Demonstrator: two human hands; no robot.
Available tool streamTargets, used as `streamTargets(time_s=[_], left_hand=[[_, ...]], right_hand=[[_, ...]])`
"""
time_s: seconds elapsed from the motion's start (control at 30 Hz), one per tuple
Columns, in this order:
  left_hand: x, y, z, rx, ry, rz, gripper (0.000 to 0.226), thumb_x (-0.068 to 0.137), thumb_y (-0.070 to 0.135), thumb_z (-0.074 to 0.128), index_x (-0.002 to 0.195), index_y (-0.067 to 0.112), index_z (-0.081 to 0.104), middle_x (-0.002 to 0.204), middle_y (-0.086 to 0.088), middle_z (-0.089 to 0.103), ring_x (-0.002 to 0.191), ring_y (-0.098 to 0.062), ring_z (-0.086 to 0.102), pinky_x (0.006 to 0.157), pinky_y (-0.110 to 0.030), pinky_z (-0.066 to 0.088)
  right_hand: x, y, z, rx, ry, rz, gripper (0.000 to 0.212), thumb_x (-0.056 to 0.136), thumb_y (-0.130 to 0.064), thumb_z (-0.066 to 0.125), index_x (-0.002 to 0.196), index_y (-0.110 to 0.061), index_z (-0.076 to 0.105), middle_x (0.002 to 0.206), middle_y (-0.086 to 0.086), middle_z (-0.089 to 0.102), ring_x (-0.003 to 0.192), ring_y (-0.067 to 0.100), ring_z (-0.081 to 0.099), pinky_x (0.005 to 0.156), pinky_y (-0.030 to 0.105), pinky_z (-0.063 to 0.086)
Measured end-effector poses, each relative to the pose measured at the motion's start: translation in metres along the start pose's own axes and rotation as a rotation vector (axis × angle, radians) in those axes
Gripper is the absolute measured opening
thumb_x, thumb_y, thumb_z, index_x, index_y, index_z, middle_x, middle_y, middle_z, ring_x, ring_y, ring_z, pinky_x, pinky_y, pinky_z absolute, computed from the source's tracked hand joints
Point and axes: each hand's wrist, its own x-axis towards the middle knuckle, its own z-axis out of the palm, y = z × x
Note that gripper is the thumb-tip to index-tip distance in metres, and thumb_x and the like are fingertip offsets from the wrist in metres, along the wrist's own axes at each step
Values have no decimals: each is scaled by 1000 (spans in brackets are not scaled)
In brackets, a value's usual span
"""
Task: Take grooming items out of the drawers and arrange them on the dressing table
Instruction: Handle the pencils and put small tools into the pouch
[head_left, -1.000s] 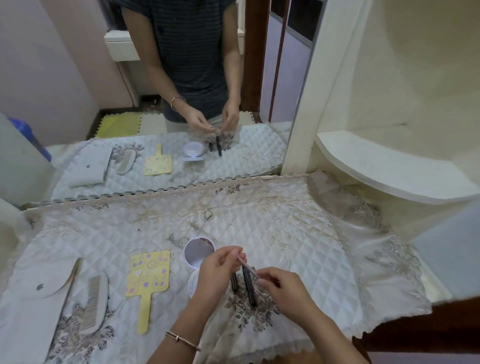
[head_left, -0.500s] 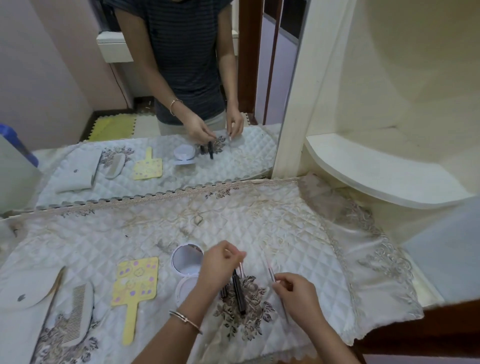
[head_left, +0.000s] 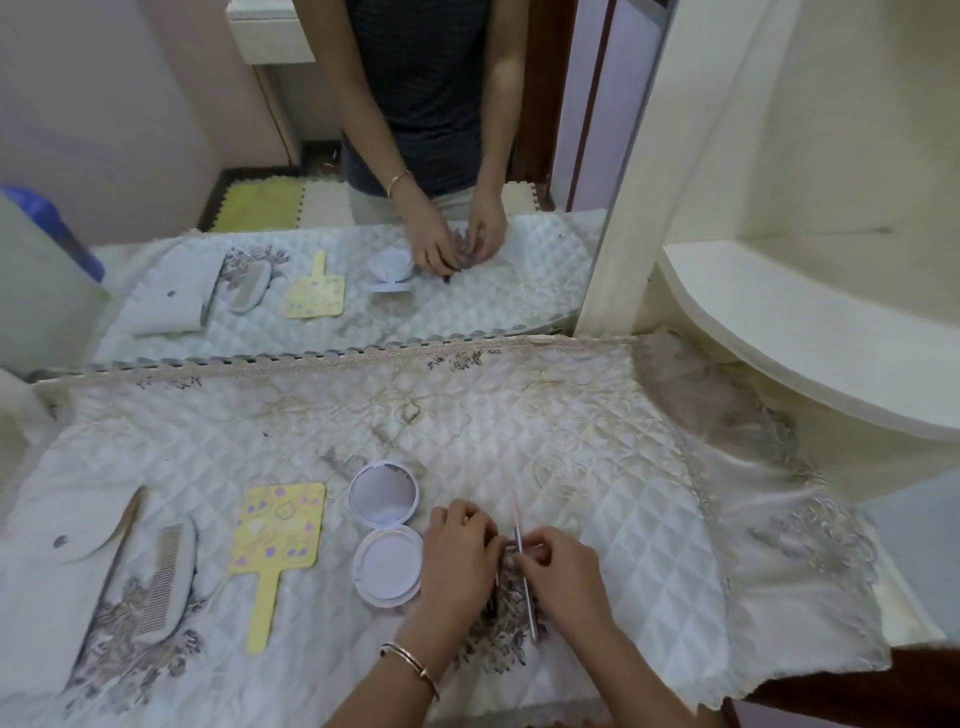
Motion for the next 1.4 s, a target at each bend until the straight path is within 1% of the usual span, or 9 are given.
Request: streamTargets(time_s=[0.17,0.3,0.37,0.5,0.7,0.83,1.03,1.23,1.4], left_hand=[[-9,-8,0,-85,105,26,7,80,17,65,79,10,66,95,-5,63,88,-27,53,76,-34,43],[-20,-16,-9,-181,145,-12,10,77,18,58,75,10,65,84,-6,65,78,-26,58,67,-33,44],[-28,-24,-19,-212,133,-65,14,81,19,54,79,11,66,83,-6,66,79,-26,60,69,-31,42],[-53,-47,-45,-222,197,-153,18,85,24,51,85,14,66,86,-1,67,84,-18,61,75,-35,48],[-100,-106,-79,-229,310,-361,13,88,16,56,96,13,66,86,6,63,84,-13,61,67,-21,43],[-124,-152,-107,-205,356,-480,18,89,16,55,104,12,65,99,-2,69,93,-17,63,76,-28,48],[-128,-245,-159,-141,420,-489,23,87,19,59,108,11,64,109,-8,67,100,-23,60,82,-29,44],[-98,-332,-206,-57,261,-492,65,74,37,44,128,2,47,134,-18,48,125,-34,42,106,-38,30],[-72,-364,-219,-78,107,-396,68,84,38,59,139,8,33,146,-11,35,134,-26,30,110,-30,19]], right_hand=[[1,-2,1,-22,-30,-38,16,81,-14,63,97,-14,66,70,-8,57,66,5,54,58,10,40],[1,-4,-2,-40,-74,-46,14,82,-12,62,95,-15,64,76,0,60,75,15,58,70,25,49],[1,-5,-5,-43,-75,-61,11,81,-11,63,92,-15,63,76,1,60,76,18,59,72,31,51],[2,-8,-9,-104,-77,-101,19,85,-18,61,104,-15,62,83,-3,59,79,16,59,69,27,48],[-6,-29,1,-214,-47,-251,24,88,-22,56,111,-18,62,94,-4,62,86,14,57,74,27,46],[-15,-60,36,-311,-97,-448,26,87,-18,57,112,-15,62,108,6,66,102,22,55,83,34,46],[-38,-128,119,-355,-210,-614,32,86,-23,57,118,-17,60,119,1,64,114,22,55,95,36,44],[-56,-205,217,-439,-292,-644,41,82,-28,51,119,-14,59,122,7,61,116,26,52,96,33,41],[-54,-254,275,-475,-268,-688,45,74,-16,53,116,-6,61,117,15,64,110,31,58,90,37,48]])
